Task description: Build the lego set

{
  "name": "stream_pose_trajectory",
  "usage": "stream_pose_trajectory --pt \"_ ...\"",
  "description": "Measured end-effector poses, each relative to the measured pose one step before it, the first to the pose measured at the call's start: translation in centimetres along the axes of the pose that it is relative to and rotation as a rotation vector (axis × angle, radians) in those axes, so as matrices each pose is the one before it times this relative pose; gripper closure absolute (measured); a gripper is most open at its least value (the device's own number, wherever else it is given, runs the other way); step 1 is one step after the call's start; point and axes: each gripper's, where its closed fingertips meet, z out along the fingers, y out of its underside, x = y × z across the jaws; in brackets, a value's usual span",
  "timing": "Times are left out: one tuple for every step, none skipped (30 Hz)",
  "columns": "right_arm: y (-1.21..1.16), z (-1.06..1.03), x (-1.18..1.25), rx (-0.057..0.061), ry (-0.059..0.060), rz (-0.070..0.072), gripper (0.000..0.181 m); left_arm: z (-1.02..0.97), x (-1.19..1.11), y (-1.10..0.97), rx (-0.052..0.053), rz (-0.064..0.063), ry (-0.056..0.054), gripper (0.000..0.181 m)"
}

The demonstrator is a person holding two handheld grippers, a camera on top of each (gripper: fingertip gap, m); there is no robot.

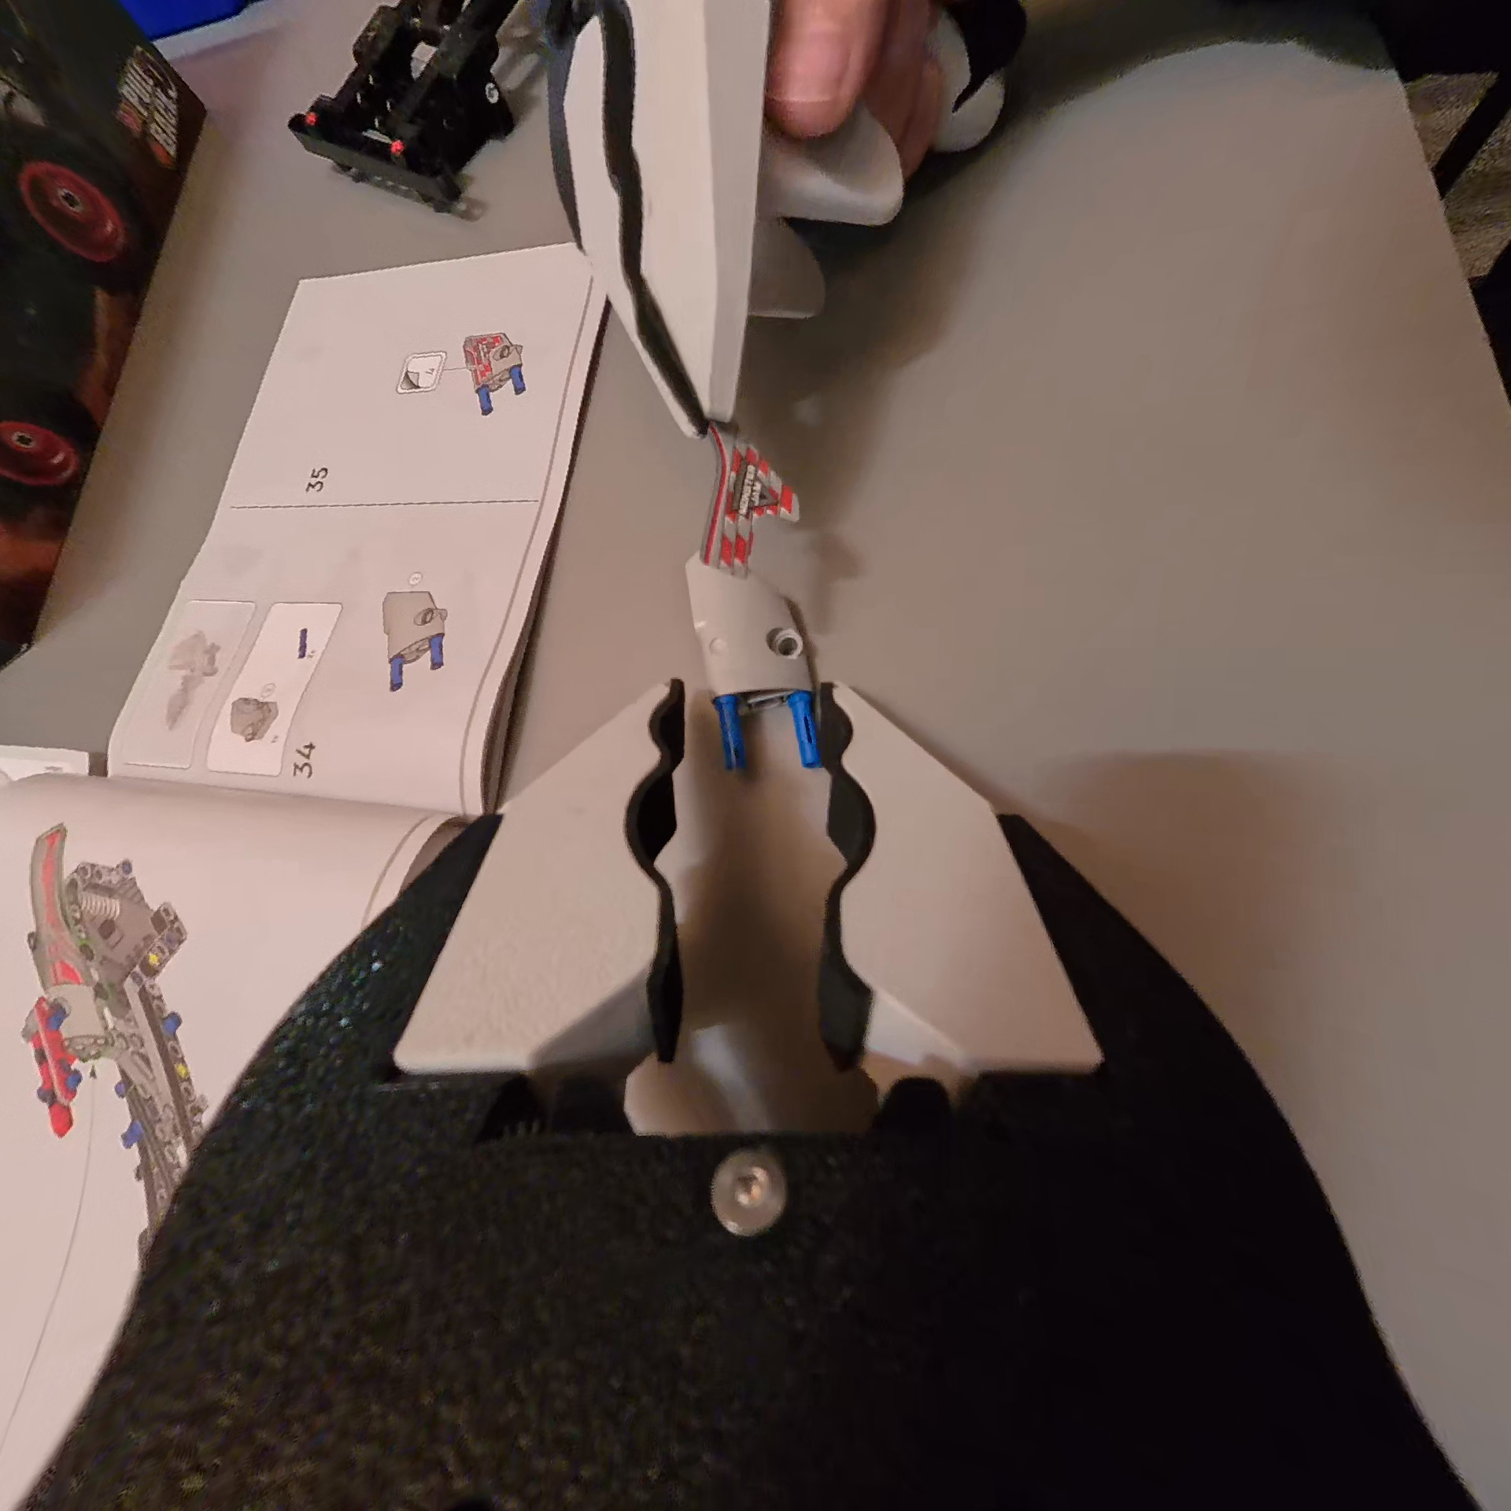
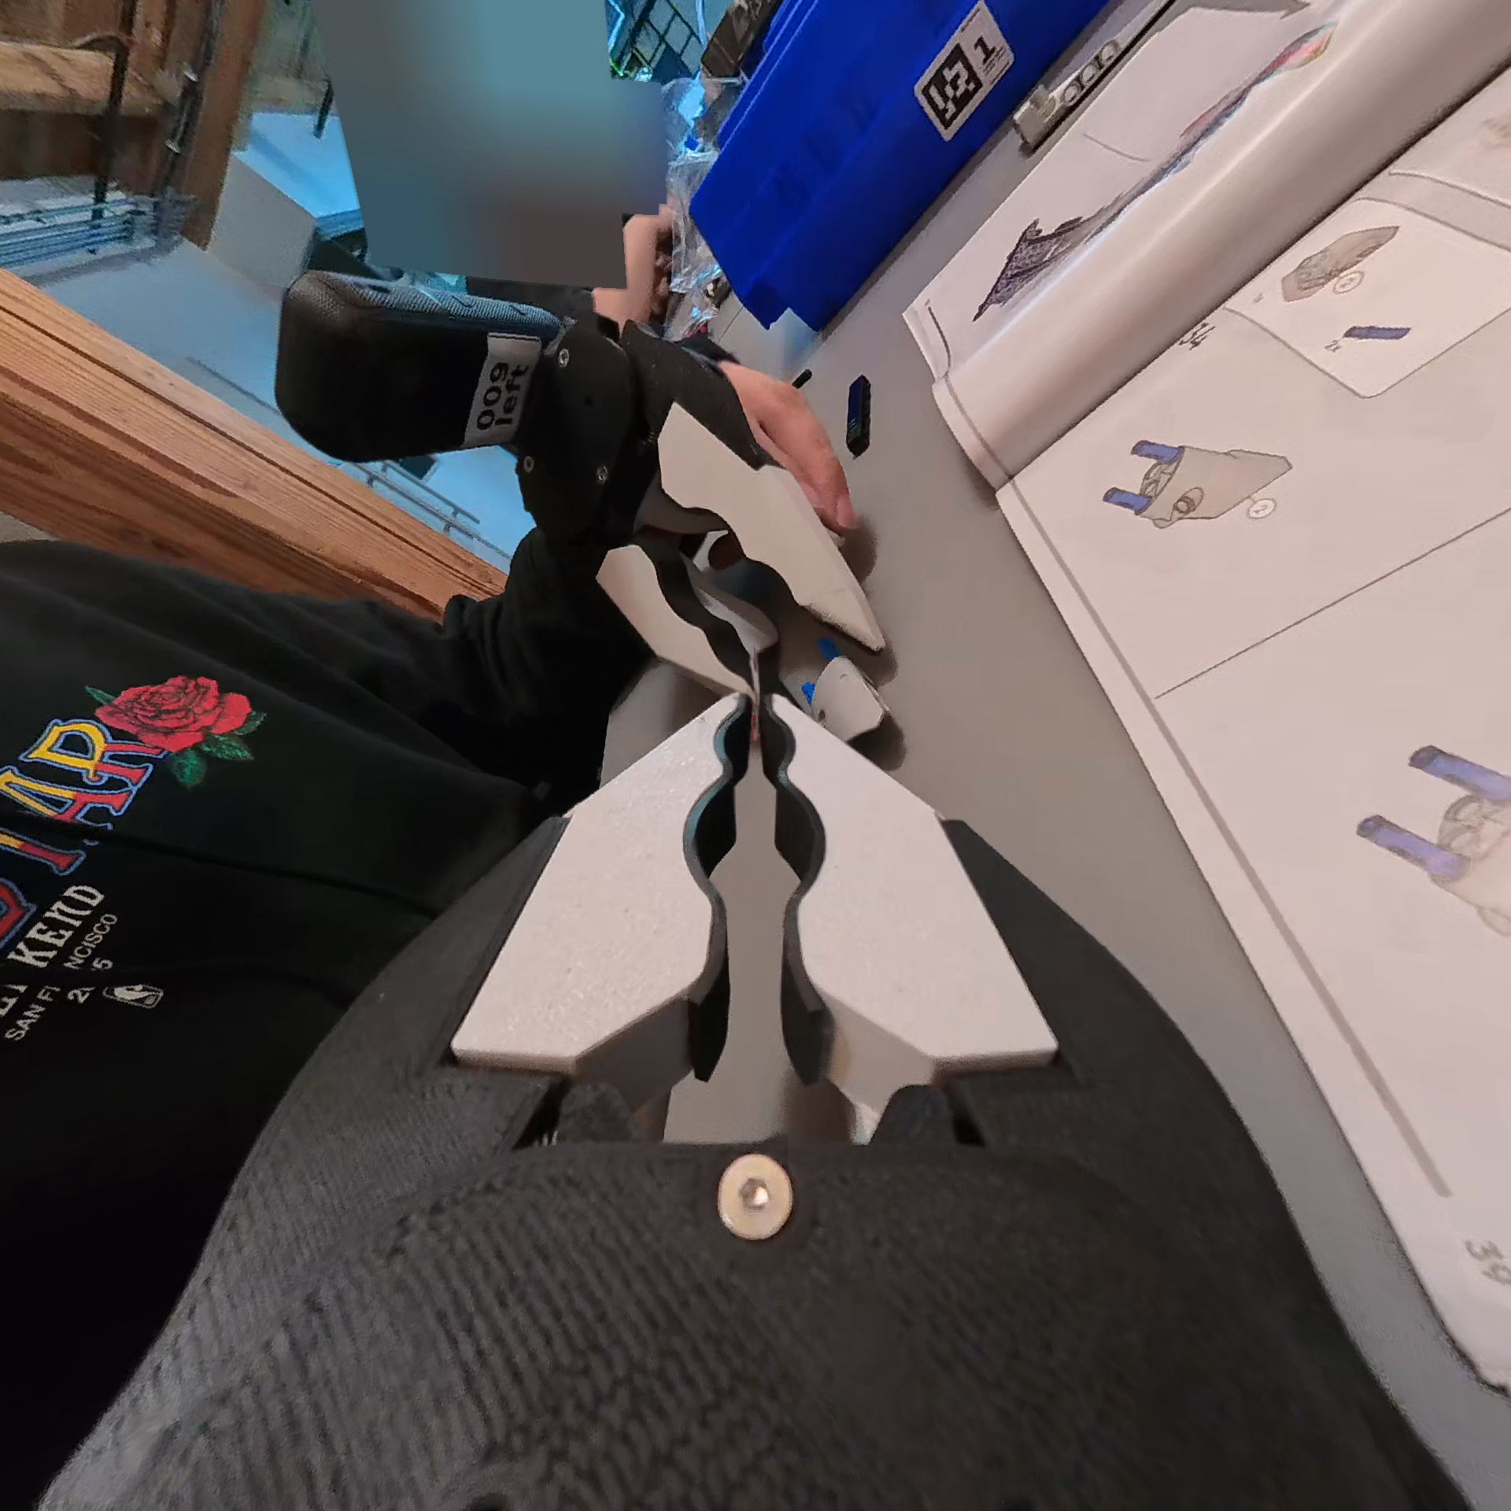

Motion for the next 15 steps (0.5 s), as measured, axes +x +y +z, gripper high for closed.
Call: stream_pose_trajectory --pt "-0.036 0.139 -0.009 -0.0076 -0.0076 -0.0011 0.181 -0.003 0.168 -0.034 0.002 0.0035 0.0119 0.151" --pt "0.024 0.196 0.055 -0.0134 -0.0041 -0.0005 0.181 0.014 0.103 -0.029 0.0021 0.0068 0.0108 0.152" --pt "0.125 0.236 0.002 -0.0218 -0.0083 -0.0013 0.181 0.068 -0.022 -0.032 0.0013 0.0092 0.0062 0.156" --pt "0.198 0.261 -0.01 -0.0271 -0.01 -0.002 0.181 0.085 -0.002 -0.039 0.0018 0.0107 0.0118 0.159" --pt "0.16 0.216 0.111 -0.0255 -0.003 0.0011 0.181 0.045 0.026 -0.035 0.002 0.0102 0.0167 0.159" --pt "0.141 0.157 0.114 -0.0222 -0.0041 0.0033 0.181 0.025 0.03 -0.029 0.0026 0.0154 0.0178 0.159" --pt "0.173 0.085 -0.002 -0.0204 -0.0091 0.0002 0.181 0.02 0.039 -0.043 0.0046 0.0243 0.018 0.159" --pt "0.172 0.015 -0.083 -0.016 -0.0095 -0.003 0.181 0.009 0.015 -0.033 0.005 0.027 0.0185 0.159" --pt "0.015 -0.052 0.014 -0.0029 -0.0015 -0.0008 0.181 -0.013 0.032 0.015 0.0031 0.0178 0.0224 0.16" --pt "-0.126 -0.094 0.116 0.009 0.0044 0.0047 0.181 -0.021 0.043 0.028 0.0034 0.0098 0.0256 0.16" --pt "-0.103 -0.096 0.08 0.0076 0.0026 0.0035 0.181 -0.007 0.038 0.023 0.0069 0.0095 0.0239 0.16" --pt "-0.06 -0.048 0.038 0.0041 0.0009 0.0018 0.181 0.001 0.004 0.001 0.0087 0.0085 0.0172 0.16" --pt "-0.016 -0.011 0.1 0.001 0.0062 0.0029 0.181 0.002 0.008 -0.005 0.0058 0.0053 0.0123 0.16" --pt "0.031 0.029 0.156 -0.0027 0.0096 0.0031 0.181 -0.002 0.003 0.01 0.0015 0.0038 0.0084 0.16" --pt "0.053 0.051 0.099 -0.0045 0.0058 0.0023 0.181 0.002 -0.011 -0.002 0.0009 0.0035 0.003 0.16"
